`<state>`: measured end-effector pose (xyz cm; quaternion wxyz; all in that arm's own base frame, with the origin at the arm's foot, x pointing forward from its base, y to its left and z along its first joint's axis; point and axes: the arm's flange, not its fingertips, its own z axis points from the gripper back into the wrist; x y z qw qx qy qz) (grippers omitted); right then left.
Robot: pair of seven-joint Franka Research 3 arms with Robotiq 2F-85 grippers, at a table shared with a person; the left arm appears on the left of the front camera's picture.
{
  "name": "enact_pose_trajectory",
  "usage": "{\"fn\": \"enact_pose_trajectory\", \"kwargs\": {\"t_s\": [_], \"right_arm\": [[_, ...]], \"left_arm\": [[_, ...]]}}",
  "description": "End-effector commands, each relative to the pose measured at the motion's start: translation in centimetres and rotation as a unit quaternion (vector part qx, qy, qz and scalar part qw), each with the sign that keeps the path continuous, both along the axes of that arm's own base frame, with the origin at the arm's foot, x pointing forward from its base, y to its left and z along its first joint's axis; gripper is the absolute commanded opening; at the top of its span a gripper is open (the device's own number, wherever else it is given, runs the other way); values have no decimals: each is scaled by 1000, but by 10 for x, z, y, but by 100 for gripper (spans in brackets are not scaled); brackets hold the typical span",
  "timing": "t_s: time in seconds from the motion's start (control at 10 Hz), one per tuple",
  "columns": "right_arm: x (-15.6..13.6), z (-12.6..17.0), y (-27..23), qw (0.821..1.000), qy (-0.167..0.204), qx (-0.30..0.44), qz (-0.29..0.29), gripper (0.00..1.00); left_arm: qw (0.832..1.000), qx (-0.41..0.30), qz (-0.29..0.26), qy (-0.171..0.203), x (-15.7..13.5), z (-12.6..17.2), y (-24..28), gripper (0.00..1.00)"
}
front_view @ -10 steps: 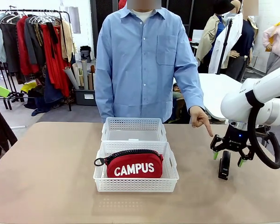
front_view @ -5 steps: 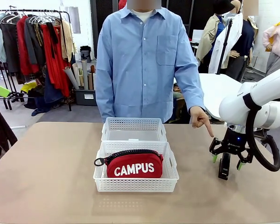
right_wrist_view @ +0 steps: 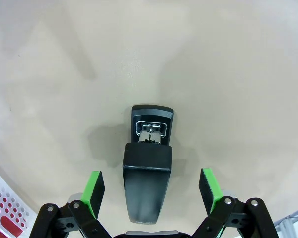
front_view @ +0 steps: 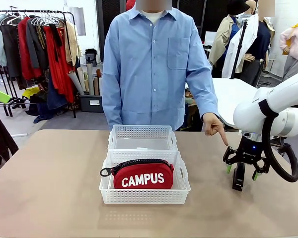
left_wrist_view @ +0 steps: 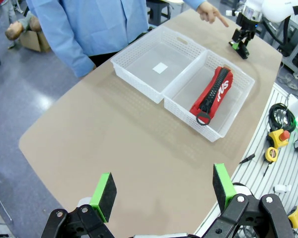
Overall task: Distribute items into two baskets.
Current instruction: Pick up the Stapler that the person points to.
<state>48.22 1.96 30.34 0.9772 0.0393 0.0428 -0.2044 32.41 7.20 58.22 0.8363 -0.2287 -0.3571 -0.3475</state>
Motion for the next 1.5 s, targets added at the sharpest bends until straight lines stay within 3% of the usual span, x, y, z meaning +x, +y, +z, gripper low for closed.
{"fn": "enact_pose_trajectory", "kwargs": {"t_s": [0.0,0.5,0.6,0.8,1.1,1.2,1.4], "right_arm": [[0,0,1,1000,0,2,-2,100],[1,-2,1,1000,-1,-9,-12,100],[1,-3,2,1000,-2,-13,-13,93],[1,-4,4,1000,-6,-21,-13,67],[1,-4,6,999,-1,-33,-5,10],[2,-4,7,999,1,-34,-5,0],[3,-4,6,999,8,-35,-5,0]], "left_arm": [[1000,-2,-1,-2,0,0,0,100],[1000,-2,-1,-2,0,0,0,100],[1000,-2,-1,-2,0,0,0,100],[1000,-2,-1,-2,0,0,0,100],[1000,-2,-1,-2,0,0,0,100],[1000,-2,-1,-2,0,0,0,100],[1000,-2,-1,-2,0,0,0,100]]}}
